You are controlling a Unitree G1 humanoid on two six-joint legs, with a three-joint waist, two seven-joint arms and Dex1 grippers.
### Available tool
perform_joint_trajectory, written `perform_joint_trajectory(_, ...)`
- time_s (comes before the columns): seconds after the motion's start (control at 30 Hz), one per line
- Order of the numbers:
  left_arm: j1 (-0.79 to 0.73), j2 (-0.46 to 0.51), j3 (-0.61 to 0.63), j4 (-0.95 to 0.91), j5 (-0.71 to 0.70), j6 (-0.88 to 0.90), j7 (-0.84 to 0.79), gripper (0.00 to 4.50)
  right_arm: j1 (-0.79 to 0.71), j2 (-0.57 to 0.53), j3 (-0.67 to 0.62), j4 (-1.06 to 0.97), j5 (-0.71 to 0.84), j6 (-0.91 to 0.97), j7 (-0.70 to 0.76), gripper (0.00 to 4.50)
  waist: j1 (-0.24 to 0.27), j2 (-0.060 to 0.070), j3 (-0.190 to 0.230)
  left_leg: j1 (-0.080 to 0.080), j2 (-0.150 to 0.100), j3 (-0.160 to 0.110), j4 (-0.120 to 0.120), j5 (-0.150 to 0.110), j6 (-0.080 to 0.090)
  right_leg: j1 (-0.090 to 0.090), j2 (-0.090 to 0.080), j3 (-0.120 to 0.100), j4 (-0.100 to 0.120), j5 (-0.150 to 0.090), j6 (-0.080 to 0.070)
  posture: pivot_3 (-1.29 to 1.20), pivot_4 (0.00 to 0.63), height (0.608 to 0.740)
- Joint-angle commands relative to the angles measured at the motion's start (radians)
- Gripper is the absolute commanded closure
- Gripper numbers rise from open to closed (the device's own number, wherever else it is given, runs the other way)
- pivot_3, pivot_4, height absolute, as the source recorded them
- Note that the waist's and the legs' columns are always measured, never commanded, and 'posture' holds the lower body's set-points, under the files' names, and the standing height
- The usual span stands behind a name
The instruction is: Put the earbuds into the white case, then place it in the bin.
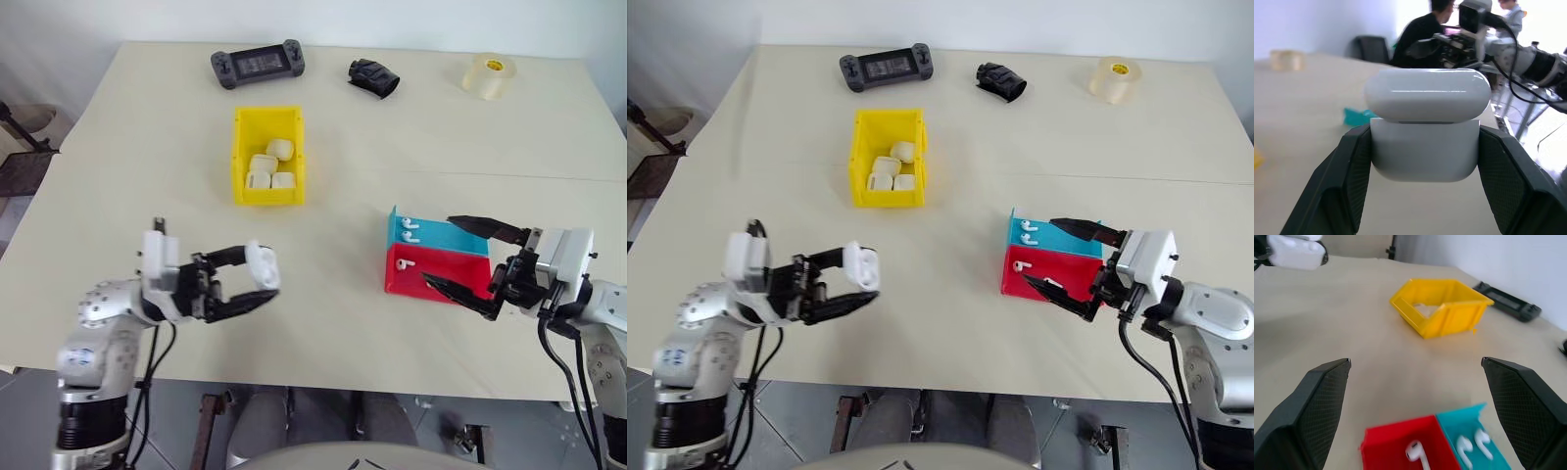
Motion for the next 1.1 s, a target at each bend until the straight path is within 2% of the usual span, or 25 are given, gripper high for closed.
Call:
perform_joint_trajectory(0.03, -0.037, -0.068, -0.108, 0.057, 0.086, -0.194, -0.024, 1.70, 0.078, -0.025, -0.102, -0.059, 0.024, 0.005, 0.003, 0.00, 0.000, 0.001, -0.001, 0.000, 0.000, 0.001, 0.000, 0.000, 0.000, 0.000, 0.000, 0.000, 0.000, 0.000, 0.000, 0.00, 0.150, 0.740)
perform_joint_trajectory(0.13, -0.101, -0.117, -0.191, 0.151, 0.125, -0.284, -0.066, 1.70, 0.179, -0.047, -0.206, -0.055, 0.034, 0.013, 0.030, 0.00, 0.002, 0.001, 0.000, 0.000, -0.001, 0.002, 0.000, 0.000, 0.001, 0.000, 0.001, -0.001, 0.000, 0.000, 0.000, 0.00, 0.150, 0.740)
perform_joint_trajectory(0.33, -0.185, -0.205, -0.253, 0.242, 0.092, -0.367, -0.095, 1.70, 0.326, -0.087, -0.362, 0.000, 0.026, 0.024, 0.107, 0.00, -0.001, 0.001, 0.000, 0.001, -0.003, 0.001, 0.000, 0.000, 0.002, 0.001, 0.001, -0.001, 0.000, 0.000, 0.001, 0.00, 0.150, 0.740)
perform_joint_trajectory(0.43, -0.204, -0.235, -0.285, 0.266, 0.083, -0.394, -0.119, 1.70, 0.375, -0.126, -0.389, -0.003, 0.007, 0.055, 0.136, 0.00, -0.002, 0.001, -0.001, 0.001, -0.003, 0.002, 0.000, 0.000, 0.002, 0.001, 0.001, -0.001, 0.000, 0.000, 0.001, 0.00, 0.150, 0.740)
perform_joint_trajectory(0.53, -0.198, -0.240, -0.299, 0.276, 0.076, -0.418, -0.143, 1.70, 0.374, -0.172, -0.368, -0.042, -0.016, 0.145, 0.085, 0.00, -0.003, 0.001, -0.001, 0.001, -0.002, 0.002, 0.000, 0.000, 0.002, 0.001, 0.002, -0.001, 0.000, 0.000, 0.001, 0.00, 0.150, 0.740)
perform_joint_trajectory(0.63, -0.193, -0.247, -0.307, 0.277, 0.062, -0.422, -0.150, 1.70, 0.360, -0.245, -0.314, -0.102, -0.031, 0.256, 0.058, 0.00, -0.001, 0.001, -0.001, 0.001, 0.001, 0.002, 0.001, 0.000, 0.002, 0.001, 0.001, -0.001, -0.002, 0.000, 0.001, 0.00, 0.150, 0.740)
perform_joint_trajectory(0.73, -0.180, -0.243, -0.314, 0.274, 0.068, -0.429, -0.144, 1.70, 0.222, -0.356, -0.195, -0.179, 0.043, 0.467, -0.023, 0.00, -0.006, 0.001, -0.001, 0.001, 0.001, 0.002, 0.001, 0.000, 0.002, 0.002, 0.001, -0.001, -0.003, 0.000, 0.001, 0.00, 0.150, 0.740)
perform_joint_trajectory(0.83, -0.172, -0.237, -0.315, 0.272, 0.071, -0.434, -0.137, 1.70, 0.101, -0.453, -0.083, -0.202, 0.043, 0.631, -0.083, 0.00, 0.002, 0.002, -0.001, 0.000, 0.002, 0.000, 0.002, 0.000, 0.002, 0.001, 0.001, -0.001, -0.003, 0.000, 0.001, 0.00, 0.150, 0.740)
perform_joint_trajectory(0.93, -0.161, -0.234, -0.319, 0.266, 0.073, -0.436, -0.127, 1.70, -0.103, -0.524, 0.102, -0.212, 0.028, 0.782, -0.156, 0.00, 0.003, 0.002, 0.000, -0.002, 0.001, -0.002, 0.002, 0.000, 0.002, 0.001, 0.001, -0.003, -0.006, 0.000, 0.001, 0.00, 0.150, 0.740)
perform_joint_trajectory(1.1, -0.150, -0.232, -0.334, 0.241, 0.070, -0.436, -0.120, 1.70, -0.270, -0.588, 0.324, -0.199, -0.056, 0.832, -0.125, 0.00, 0.003, 0.002, 0.000, -0.005, 0.000, -0.004, 0.001, 0.000, 0.002, 0.001, 0.000, -0.003, -0.010, 0.000, 0.001, 0.00, 0.150, 0.740)
